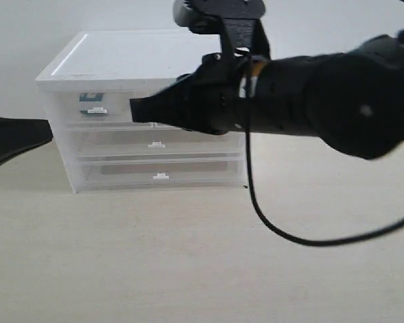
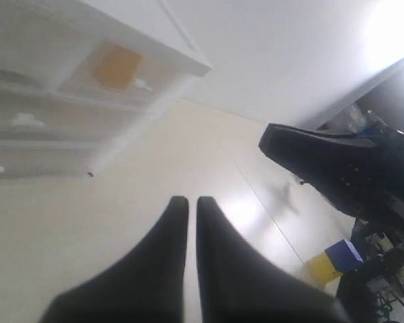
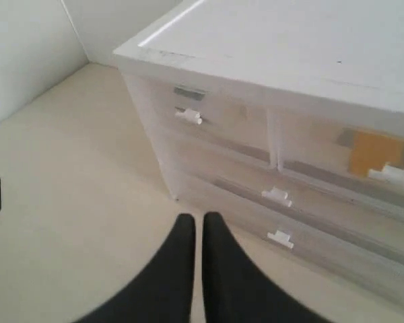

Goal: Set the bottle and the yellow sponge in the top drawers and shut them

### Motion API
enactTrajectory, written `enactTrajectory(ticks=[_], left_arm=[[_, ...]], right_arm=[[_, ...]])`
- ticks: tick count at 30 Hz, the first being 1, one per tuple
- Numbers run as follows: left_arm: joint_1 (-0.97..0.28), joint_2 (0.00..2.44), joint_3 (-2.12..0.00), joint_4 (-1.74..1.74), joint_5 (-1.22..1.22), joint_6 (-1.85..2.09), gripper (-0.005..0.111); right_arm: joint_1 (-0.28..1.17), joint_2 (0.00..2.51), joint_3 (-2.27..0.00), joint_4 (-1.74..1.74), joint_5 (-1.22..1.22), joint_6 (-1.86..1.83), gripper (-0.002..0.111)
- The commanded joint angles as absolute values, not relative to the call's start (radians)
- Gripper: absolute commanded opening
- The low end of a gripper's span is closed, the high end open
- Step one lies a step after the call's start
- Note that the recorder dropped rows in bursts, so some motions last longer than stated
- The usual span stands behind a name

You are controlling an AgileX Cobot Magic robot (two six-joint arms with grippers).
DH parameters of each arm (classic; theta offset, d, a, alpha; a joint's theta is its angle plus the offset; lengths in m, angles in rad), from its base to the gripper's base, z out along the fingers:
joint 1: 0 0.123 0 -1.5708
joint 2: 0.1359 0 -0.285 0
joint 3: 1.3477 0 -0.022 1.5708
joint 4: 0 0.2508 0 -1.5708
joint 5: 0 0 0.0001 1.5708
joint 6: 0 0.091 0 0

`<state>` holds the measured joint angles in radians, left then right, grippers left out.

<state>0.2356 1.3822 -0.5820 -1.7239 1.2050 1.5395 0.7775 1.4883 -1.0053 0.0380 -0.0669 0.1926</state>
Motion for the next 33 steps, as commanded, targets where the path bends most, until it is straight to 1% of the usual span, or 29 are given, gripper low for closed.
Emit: enactTrajectory(ticks=[1,7,12,17,33], left_arm=[[0.211,1.223,-0.489,-1.744,1.221,1.481,0.004],[0.211,1.075,-0.441,-1.744,1.221,1.447,0.004],[0.211,1.006,-0.44,-1.744,1.221,1.447,0.004],[0.211,0.995,-0.44,-1.744,1.221,1.447,0.004],[0.213,0.995,-0.44,-1.744,1.221,1.447,0.004]], right_arm=[[0.777,1.305,-0.811,0.042,-0.227,0.212,0.0],[0.777,1.121,-0.666,0.042,-0.228,0.207,0.0],[0.777,1.032,-0.625,0.042,-0.137,0.215,0.0],[0.777,1.009,-0.625,0.042,-0.086,0.219,0.0],[0.777,1.009,-0.625,0.042,-0.086,0.219,0.0]])
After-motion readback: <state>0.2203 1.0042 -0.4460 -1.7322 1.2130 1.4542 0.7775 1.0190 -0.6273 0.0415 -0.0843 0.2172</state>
